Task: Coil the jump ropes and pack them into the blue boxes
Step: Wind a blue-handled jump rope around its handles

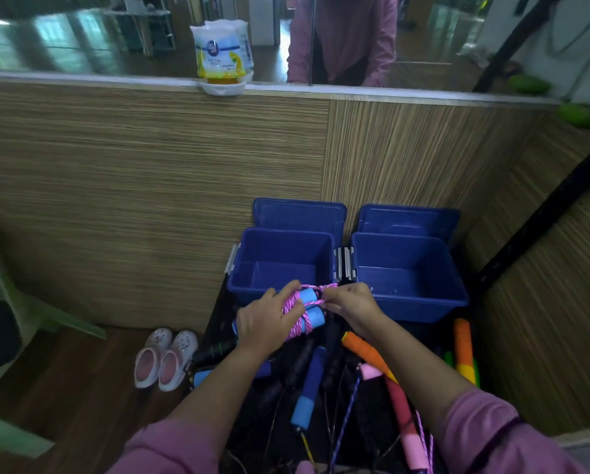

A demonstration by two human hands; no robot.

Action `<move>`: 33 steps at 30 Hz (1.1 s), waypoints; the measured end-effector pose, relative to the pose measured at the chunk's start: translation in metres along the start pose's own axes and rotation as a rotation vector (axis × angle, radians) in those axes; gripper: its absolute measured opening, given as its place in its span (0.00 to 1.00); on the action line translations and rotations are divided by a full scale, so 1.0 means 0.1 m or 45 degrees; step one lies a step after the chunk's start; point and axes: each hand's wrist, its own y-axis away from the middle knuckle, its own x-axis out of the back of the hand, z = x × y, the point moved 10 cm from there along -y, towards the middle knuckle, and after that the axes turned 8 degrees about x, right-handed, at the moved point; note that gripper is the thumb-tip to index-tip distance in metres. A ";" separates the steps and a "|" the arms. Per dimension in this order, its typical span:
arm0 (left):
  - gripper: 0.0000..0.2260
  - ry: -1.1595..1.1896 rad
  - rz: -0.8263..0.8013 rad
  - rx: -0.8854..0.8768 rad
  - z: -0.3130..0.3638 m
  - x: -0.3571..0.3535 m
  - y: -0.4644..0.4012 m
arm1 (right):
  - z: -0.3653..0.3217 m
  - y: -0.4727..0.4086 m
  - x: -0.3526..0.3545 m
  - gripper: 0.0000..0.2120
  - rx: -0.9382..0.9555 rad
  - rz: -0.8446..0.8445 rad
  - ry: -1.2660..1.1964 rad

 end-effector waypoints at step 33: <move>0.20 0.289 -0.092 0.082 0.00 0.09 -0.10 | -0.26 0.12 -0.04 0.02 0.025 0.043 0.007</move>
